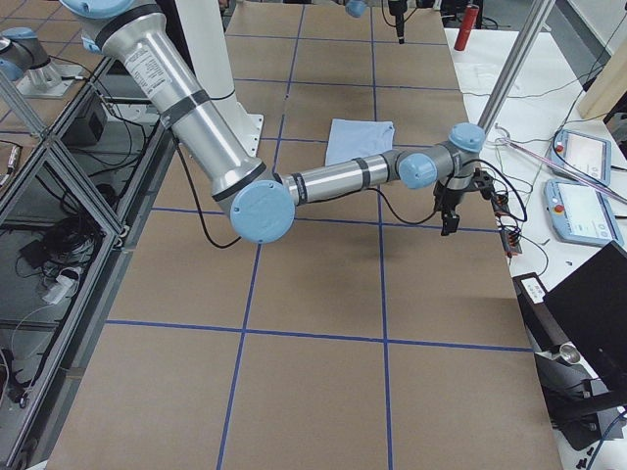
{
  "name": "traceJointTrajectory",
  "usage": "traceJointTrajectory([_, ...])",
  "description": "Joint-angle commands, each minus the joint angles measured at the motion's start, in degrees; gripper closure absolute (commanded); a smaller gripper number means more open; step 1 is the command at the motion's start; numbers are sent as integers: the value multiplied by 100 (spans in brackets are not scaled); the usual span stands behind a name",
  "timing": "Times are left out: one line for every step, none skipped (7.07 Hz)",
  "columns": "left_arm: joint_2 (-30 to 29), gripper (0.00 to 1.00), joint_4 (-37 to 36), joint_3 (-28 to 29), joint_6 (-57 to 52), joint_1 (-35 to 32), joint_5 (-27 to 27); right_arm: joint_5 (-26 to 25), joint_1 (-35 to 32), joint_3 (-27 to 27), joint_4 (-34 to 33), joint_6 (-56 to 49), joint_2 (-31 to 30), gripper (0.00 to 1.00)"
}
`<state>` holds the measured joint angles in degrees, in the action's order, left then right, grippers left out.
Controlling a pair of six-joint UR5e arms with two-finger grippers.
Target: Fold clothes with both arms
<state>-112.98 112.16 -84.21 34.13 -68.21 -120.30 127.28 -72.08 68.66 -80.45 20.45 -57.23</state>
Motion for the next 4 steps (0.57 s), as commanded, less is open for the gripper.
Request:
traceJointTrajectory([835, 0, -10, 19, -1770, -917, -551, 479, -752, 287, -6, -1433, -1118, 0])
traceJointTrajectory([1282, 0, 25, 19, -2543, -1227, -826, 908, -1068, 349, 3, -1839, -1558, 0])
traceJointTrajectory([1644, 0, 8, 1, -3221, -1543, -950, 1295, -1454, 437, -6, -2304, -1980, 0])
traceJointTrajectory([1934, 0, 34, -51, -3489, -1737, -977, 1491, -1623, 751, -6, -2613, -2428, 0])
